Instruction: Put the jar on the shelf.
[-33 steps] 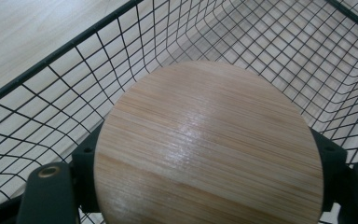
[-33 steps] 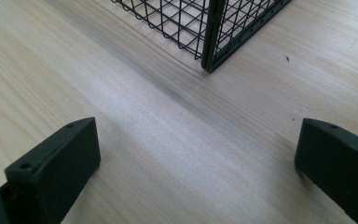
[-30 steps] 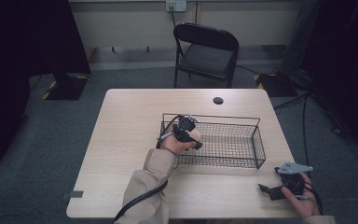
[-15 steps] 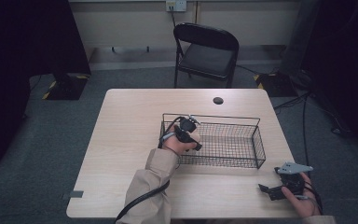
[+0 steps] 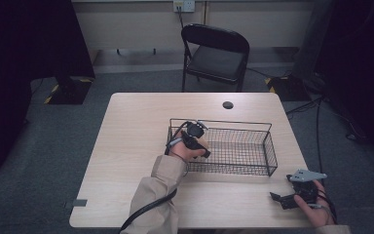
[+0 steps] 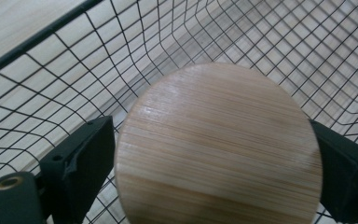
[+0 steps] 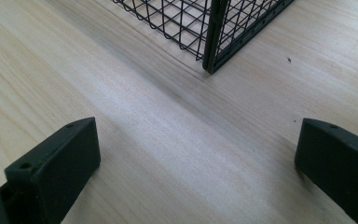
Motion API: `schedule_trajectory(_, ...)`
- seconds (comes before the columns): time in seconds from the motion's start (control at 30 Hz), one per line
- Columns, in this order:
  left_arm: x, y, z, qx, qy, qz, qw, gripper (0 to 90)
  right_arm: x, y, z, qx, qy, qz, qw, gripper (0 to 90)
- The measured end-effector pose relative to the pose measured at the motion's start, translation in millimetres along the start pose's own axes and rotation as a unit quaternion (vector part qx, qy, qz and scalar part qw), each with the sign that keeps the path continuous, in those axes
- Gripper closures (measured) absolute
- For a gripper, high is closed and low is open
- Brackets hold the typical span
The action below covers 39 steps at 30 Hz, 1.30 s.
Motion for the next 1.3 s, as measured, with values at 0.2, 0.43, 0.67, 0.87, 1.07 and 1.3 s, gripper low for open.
schedule_trajectory(0.2,16.4,-1.3,0.4,0.002,0.028,-0.009,0.9996,3.5,-0.3,-0.2,0.3,0.001,0.0,0.0,1.0,0.0)
schedule_trajectory(0.43,33.8,0.6,-1.8,-0.007,0.057,-0.015,0.9982,3.4,-0.3,-0.2,0.3,0.001,0.0,0.0,1.0,0.0)
schedule_trajectory(0.67,50.4,5.3,-8.1,-0.026,0.07,-0.021,0.997,3.4,-0.3,-0.2,0.3,0.001,0.0,0.0,1.0,0.0)
schedule_trajectory(0.87,58.5,6.7,-15.5,-0.032,0.074,-0.025,0.9964,3.5,-0.3,-0.2,0.3,0.001,0.0,0.0,1.0,0.0)
schedule_trajectory(1.07,65.1,3.9,-25.0,-0.034,0.078,-0.023,0.9961,3.6,-0.3,-0.2,0.3,0.001,0.0,0.0,1.0,0.0)
schedule_trajectory(1.3,72.4,-1.3,-36.9,-0.029,0.081,-0.023,0.9961,3.6,-0.3,-0.2,0.3,0.001,0.0,0.0,1.0,0.0)
Point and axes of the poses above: each handheld gripper's, and its own axes: x roughly backward along the jaws, z roughly out of its top, y roughly to its right, the point moved 7 cm from there along -x, roughly forward along the jaws, and after that the axes turned 2 degrees about -z, right-handed, at the moved point
